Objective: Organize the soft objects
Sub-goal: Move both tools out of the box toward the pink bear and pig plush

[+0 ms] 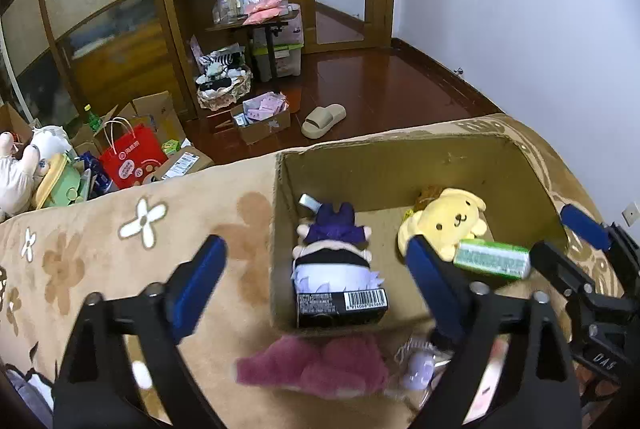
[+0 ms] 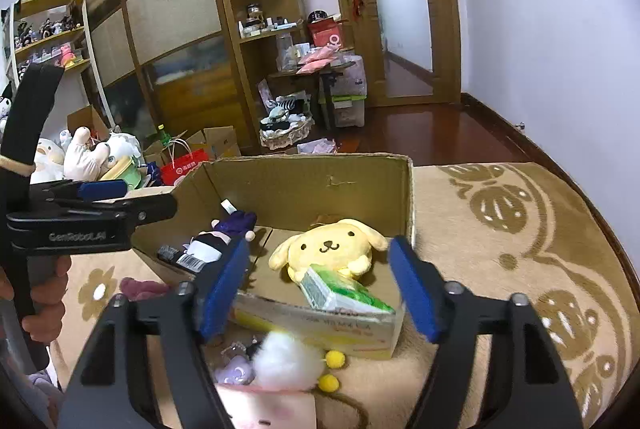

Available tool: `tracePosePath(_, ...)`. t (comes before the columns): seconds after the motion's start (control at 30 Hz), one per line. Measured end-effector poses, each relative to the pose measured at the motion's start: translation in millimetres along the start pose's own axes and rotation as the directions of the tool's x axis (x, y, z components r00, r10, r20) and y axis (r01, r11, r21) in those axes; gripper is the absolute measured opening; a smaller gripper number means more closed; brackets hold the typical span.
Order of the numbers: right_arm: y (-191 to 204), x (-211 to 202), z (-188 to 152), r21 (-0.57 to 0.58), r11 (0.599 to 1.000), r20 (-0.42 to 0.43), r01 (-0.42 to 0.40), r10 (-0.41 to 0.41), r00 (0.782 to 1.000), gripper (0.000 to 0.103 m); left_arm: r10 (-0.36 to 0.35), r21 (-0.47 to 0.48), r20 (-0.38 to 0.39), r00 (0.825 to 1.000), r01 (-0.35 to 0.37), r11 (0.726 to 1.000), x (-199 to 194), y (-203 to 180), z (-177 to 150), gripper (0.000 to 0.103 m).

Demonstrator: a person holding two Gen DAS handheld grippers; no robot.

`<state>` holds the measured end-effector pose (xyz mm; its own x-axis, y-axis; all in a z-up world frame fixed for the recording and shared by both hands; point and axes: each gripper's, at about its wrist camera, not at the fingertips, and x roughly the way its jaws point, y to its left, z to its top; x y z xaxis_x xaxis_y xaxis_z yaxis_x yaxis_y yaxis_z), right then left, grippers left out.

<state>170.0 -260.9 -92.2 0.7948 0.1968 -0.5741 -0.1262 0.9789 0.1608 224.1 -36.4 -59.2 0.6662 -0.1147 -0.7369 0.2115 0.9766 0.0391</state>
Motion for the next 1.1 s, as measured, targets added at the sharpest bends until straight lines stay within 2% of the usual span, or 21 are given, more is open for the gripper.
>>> tracePosePath(0.13,2.8,-14.2,-3.9,-0.004,1.000,0.000,0.031,-0.031,1.000,0.100,0.019,0.018,-0.017,1.000,-0.018,1.000,-12.9,2.8,-11.5,0.097)
tracePosePath(0.2,4.4,-19.7,-7.8,-0.011,0.999,-0.004,0.045,-0.045,0.999,0.103,0.013,0.018,-0.043,0.999,-0.012,1.000,-18.7,5.4,-19.5,0.098)
tracePosePath(0.57,10.9,-34.0,-27.1,-0.037,0.998,-0.078,0.042,-0.045,0.996,0.103,0.017,-0.014,-0.137,0.990,-0.019,1.000,-32.0,15.2,-49.2,0.100)
tracePosePath(0.77,13.0,-35.0,-44.6,-0.045,0.998,-0.135,0.039,-0.045,0.990,0.103,0.018,-0.047,-0.209,0.978,-0.028,0.999,-28.0,24.2,-69.3,0.100)
tracePosePath(1.1,21.0,-25.7,-62.5,-0.060,0.998,-0.196,0.017,-0.029,0.980,0.103,0.005,-0.064,-0.245,0.969,-0.021,0.998,-21.4,34.4,-69.5,0.100)
